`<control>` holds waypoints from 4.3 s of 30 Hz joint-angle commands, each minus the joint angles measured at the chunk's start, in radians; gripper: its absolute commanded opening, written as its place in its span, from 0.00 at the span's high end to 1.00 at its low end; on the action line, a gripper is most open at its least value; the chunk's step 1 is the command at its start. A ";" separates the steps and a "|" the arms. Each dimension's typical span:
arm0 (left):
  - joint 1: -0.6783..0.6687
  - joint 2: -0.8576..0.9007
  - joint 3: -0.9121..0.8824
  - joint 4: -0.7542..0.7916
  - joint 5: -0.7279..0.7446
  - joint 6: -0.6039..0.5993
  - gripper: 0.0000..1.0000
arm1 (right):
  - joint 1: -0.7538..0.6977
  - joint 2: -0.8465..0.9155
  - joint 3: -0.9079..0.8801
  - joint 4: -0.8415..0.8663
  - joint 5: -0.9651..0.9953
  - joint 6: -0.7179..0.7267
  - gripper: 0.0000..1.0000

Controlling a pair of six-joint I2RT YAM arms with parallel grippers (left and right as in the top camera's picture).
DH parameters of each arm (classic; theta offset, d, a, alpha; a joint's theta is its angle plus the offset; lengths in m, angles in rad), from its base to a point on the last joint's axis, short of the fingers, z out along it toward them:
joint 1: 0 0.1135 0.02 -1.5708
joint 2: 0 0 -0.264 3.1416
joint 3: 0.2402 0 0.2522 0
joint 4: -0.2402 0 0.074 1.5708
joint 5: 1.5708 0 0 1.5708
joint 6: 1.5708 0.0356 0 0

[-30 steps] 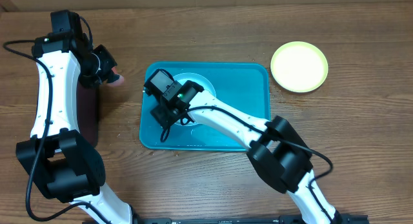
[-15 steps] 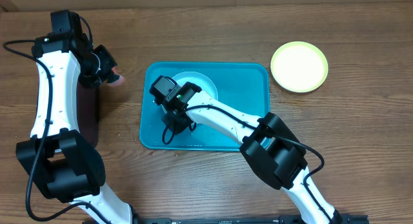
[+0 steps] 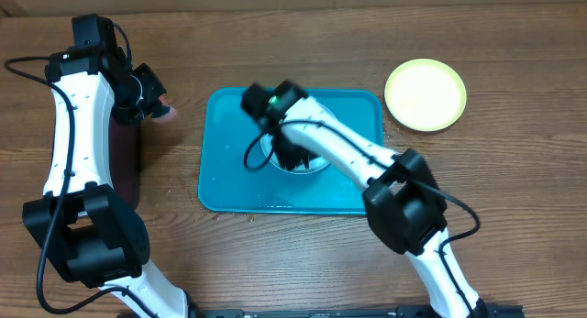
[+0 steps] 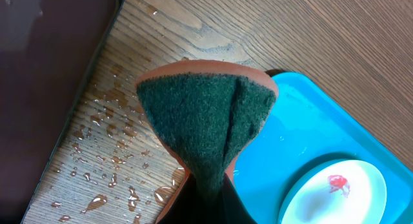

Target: Clean dirty plates on tray and stack at the side

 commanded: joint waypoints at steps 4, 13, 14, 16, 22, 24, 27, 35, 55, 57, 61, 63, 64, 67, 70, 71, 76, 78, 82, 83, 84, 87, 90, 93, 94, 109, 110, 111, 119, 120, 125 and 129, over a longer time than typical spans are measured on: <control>-0.007 -0.015 0.013 0.001 0.012 0.020 0.96 | -0.062 -0.046 0.031 -0.016 -0.187 0.617 0.43; -0.007 -0.015 0.013 0.000 0.012 0.020 0.96 | 0.016 -0.046 0.026 0.000 -0.240 1.156 0.15; -0.007 -0.015 0.013 0.000 0.013 0.020 0.96 | 0.025 -0.046 0.026 0.019 -0.235 1.177 0.15; -0.007 -0.015 0.013 -0.004 0.017 0.020 0.96 | 0.039 -0.046 0.023 0.052 -0.192 1.241 0.15; -0.007 -0.015 0.013 -0.015 0.039 0.020 0.96 | 0.049 -0.046 -0.036 0.166 -0.182 1.394 0.19; -0.007 -0.015 0.013 -0.014 0.039 0.020 0.96 | 0.049 -0.045 -0.057 0.185 -0.180 1.437 0.27; -0.007 -0.015 0.013 -0.014 0.039 0.020 0.96 | 0.040 -0.045 -0.094 0.192 -0.177 1.498 0.30; -0.007 -0.015 0.013 -0.014 0.039 0.020 0.96 | 0.030 -0.045 -0.198 0.239 -0.195 1.556 0.25; -0.010 -0.015 0.013 -0.013 0.046 0.038 0.96 | 0.015 -0.045 -0.201 0.196 0.113 1.215 0.87; -0.015 -0.015 0.013 -0.013 0.046 0.056 0.96 | 0.015 -0.045 -0.201 0.225 0.128 1.087 0.91; -0.029 -0.015 0.013 -0.012 0.046 0.065 0.96 | 0.015 -0.045 -0.201 0.299 0.118 0.846 0.96; -0.035 -0.015 0.013 -0.011 0.046 0.069 0.96 | 0.015 -0.045 -0.201 0.338 0.111 0.688 0.96; -0.038 -0.015 0.013 -0.011 0.046 0.074 0.96 | 0.015 -0.045 -0.201 0.348 0.113 0.631 0.96; -0.043 -0.015 0.013 -0.011 0.047 0.095 0.96 | 0.005 -0.045 -0.201 0.371 0.109 0.458 0.91; -0.052 -0.015 0.013 -0.012 0.054 0.116 0.96 | -0.012 -0.045 -0.201 0.369 0.090 0.287 0.84; -0.060 -0.015 0.013 -0.012 0.074 0.138 0.96 | -0.026 -0.045 -0.201 0.369 0.058 0.196 0.80; -0.086 -0.015 0.013 -0.011 0.094 0.156 0.96 | -0.067 -0.045 -0.201 0.395 0.010 0.153 0.65; -0.098 -0.015 0.013 -0.010 0.094 0.163 0.96 | -0.089 -0.045 -0.201 0.421 -0.018 0.153 0.64; -0.117 -0.015 0.013 -0.010 0.093 0.169 0.96 | -0.138 -0.045 -0.201 0.465 -0.123 0.166 0.64; -0.120 -0.015 0.013 -0.010 0.093 0.169 0.96 | -0.151 -0.045 -0.201 0.468 -0.158 0.188 0.65; -0.123 -0.015 0.013 -0.011 0.093 0.169 0.95 | -0.160 -0.045 -0.201 0.467 -0.177 0.219 0.66; -0.130 -0.015 0.013 -0.011 0.093 0.169 0.96 | -0.176 -0.045 -0.205 0.477 -0.225 0.262 0.69; -0.137 -0.015 0.013 -0.010 0.093 0.169 0.96 | -0.177 -0.045 -0.226 0.502 -0.262 0.262 0.69; -0.139 -0.015 0.013 -0.011 0.093 0.170 0.96 | -0.170 -0.045 -0.261 0.504 -0.265 0.274 0.76; -0.139 -0.015 0.013 -0.011 0.094 0.170 0.96 | -0.170 -0.045 -0.274 0.499 -0.276 0.277 0.82; -0.272 -0.011 0.013 -0.013 0.086 0.230 0.96 | -0.227 -0.045 -0.274 0.466 -0.298 -0.238 0.96; -0.280 -0.011 0.013 -0.014 0.086 0.230 0.96 | -0.229 -0.045 -0.274 0.466 -0.297 -0.265 0.96; -0.290 -0.009 0.013 -0.014 0.086 0.230 0.96 | -0.232 -0.045 -0.274 0.466 -0.297 -0.269 0.96; -0.330 0.021 0.013 -0.006 0.087 0.229 0.96 | -0.265 -0.045 -0.275 0.472 -0.299 -0.158 0.43; -0.334 0.026 0.012 -0.006 0.087 0.229 0.96 | -0.266 -0.045 -0.275 0.472 -0.300 -0.127 0.46; -0.356 0.077 0.012 -0.006 0.091 0.226 0.96 | -0.262 -0.045 -0.275 0.472 -0.330 -0.032 0.78; -0.389 0.135 0.012 0.002 0.097 0.227 0.96 | -0.252 -0.045 -0.275 0.481 -0.335 0.025 0.85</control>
